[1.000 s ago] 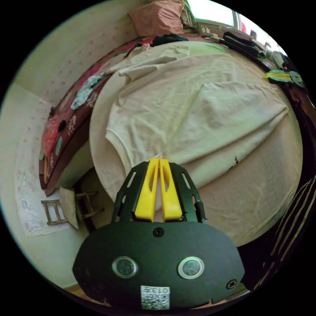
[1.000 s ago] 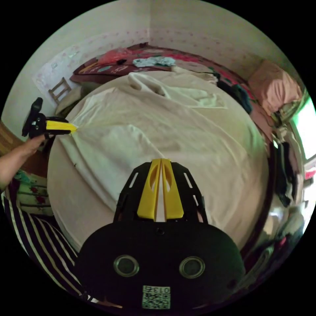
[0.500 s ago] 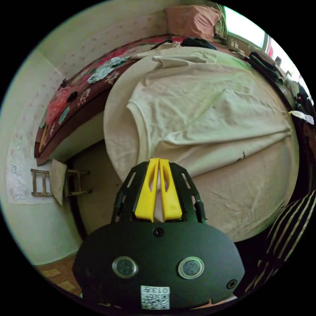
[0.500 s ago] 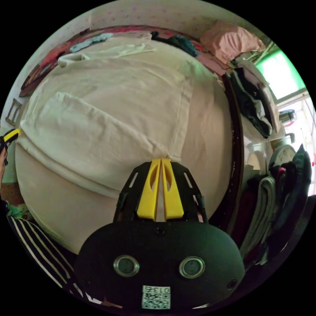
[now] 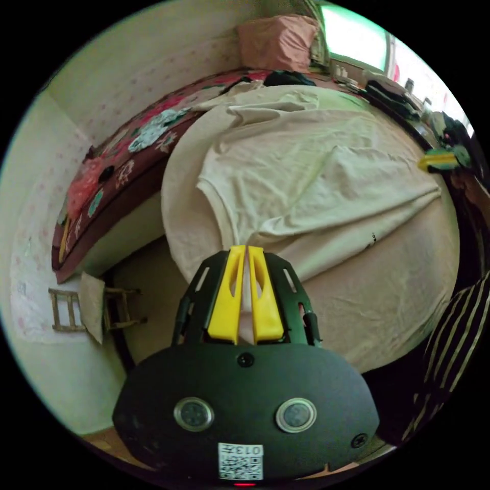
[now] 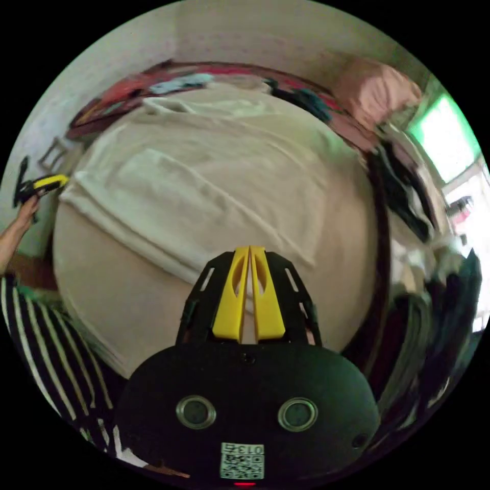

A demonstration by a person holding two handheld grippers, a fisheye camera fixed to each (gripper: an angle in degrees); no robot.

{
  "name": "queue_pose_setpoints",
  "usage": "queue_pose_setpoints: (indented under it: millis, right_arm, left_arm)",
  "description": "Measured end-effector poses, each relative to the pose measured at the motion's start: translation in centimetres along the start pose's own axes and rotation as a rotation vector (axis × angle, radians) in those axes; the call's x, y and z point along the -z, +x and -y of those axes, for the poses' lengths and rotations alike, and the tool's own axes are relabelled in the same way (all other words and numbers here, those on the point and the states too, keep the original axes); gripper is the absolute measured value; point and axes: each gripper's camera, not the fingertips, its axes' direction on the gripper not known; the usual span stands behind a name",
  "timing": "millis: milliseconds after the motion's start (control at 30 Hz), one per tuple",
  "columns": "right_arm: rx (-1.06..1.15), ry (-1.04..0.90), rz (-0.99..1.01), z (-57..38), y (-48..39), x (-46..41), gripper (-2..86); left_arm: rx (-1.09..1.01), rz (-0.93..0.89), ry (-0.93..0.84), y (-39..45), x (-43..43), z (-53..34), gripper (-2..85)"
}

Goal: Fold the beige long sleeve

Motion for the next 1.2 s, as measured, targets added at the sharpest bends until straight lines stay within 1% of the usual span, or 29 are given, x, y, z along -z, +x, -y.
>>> queue_pose_setpoints:
  millis: [33, 67, 100, 167, 233, 300, 400, 467, 500, 533, 567, 633, 700, 733, 800, 900, 967, 1033, 1067, 1133, 1200]
  right_arm:
    - [0.051, 0.011, 0.03, 1.4, -0.7, -0.3, 1.4]
    - [0.149, 0.047, 0.062, 4.1, -2.2, -0.8, 1.4]
    - [0.256, 0.071, 0.079, 6.7, -3.7, -1.4, 1.4]
    - [0.356, 0.075, 0.093, 10.6, -5.5, -2.7, 1.1]
    - [0.441, 0.055, 0.143, 14.0, -6.8, -4.3, 0.7]
    - [0.516, -0.017, 0.154, 17.1, -8.3, -6.6, 0.4]
    - [0.575, -0.098, 0.148, 18.8, -9.0, -9.2, 0.2]
    - [0.554, -0.118, 0.155, 19.2, -8.2, -10.1, 0.1]
    - [0.506, -0.11, 0.169, 19.4, -7.1, -10.1, 0.0]
    - [0.478, -0.111, 0.173, 19.5, -6.4, -10.1, 0.0]
    - [0.403, -0.101, 0.186, 19.6, -5.0, -10.2, 0.0]
    - [0.304, -0.09, 0.22, 19.4, -2.9, -10.1, 0.0]
    - [0.213, -0.066, 0.256, 18.6, -0.9, -9.8, 0.0]
    - [0.204, -0.053, 0.267, 18.3, -0.5, -9.6, 0.0]
    - [0.18, 0.001, 0.245, 17.0, 0.2, -8.2, 0.0]
    - [0.195, 0.054, 0.201, 14.4, 0.5, -5.9, 0.0]
    - [0.215, 0.059, 0.128, 12.5, 0.4, -5.0, 0.0]
    - [0.22, 0.053, 0.059, 10.4, 0.3, -4.5, 0.0]
    - [0.225, 0.044, 0.011, 9.0, 0.3, -4.3, 0.0]
    - [0.211, 0.039, -0.084, 7.1, 0.4, -4.5, 0.0]
    - [0.182, 0.006, -0.16, 5.4, 0.9, -5.4, 0.0]
  left_arm:
    - [-0.06, -0.007, -0.017, -0.1, -0.4, 0.7, 3.0]
    - [-0.09, -0.012, -0.027, -0.1, -0.6, 1.0, 3.5]
    - [-0.162, -0.017, -0.047, -0.1, -1.1, 1.6, 4.3]
    - [-0.254, 0.002, -0.09, -0.1, -2.0, 2.2, 5.2]
    - [-0.331, -0.027, -0.109, -0.4, -2.8, 2.7, 5.6]
    - [-0.346, -0.024, -0.111, -0.8, -3.2, 3.0, 5.1]
    - [-0.32, -0.039, -0.104, -1.7, -3.6, 3.8, 2.9]
    - [-0.299, -0.046, -0.114, -2.2, -4.1, 4.1, 1.9]
    - [-0.279, -0.053, -0.138, -2.8, -4.6, 4.2, 1.4]
    - [-0.211, -0.107, -0.129, -4.1, -4.7, 4.1, 1.1]
    - [-0.166, -0.142, -0.122, -4.9, -4.8, 3.9, 1.0]
    - [0.015, -0.257, -0.095, -7.9, -5.3, 2.4, 0.8]
    - [0.098, -0.31, -0.065, -9.0, -5.5, 1.3, 0.7]
    - [0.103, -0.31, -0.057, -9.2, -5.4, 1.0, 0.7]
    - [0.102, -0.283, -0.061, -9.3, -5.1, 0.9, 0.5]
    - [0.14, -0.114, -0.02, -9.8, -2.9, -0.2, 0.2]
    - [0.103, -0.106, 0.015, -9.6, -1.4, -0.9, 0.1]
    - [0.009, -0.124, 0.027, -7.8, -0.6, -1.2, -0.1]
    - [-0.023, -0.119, 0.013, -7.2, -0.8, -1.1, -0.1]
    - [-0.071, -0.047, -0.084, -5.6, -2.7, -0.9, -0.2]
    - [-0.05, -0.017, -0.14, -5.7, -4.2, -1.1, -0.2]
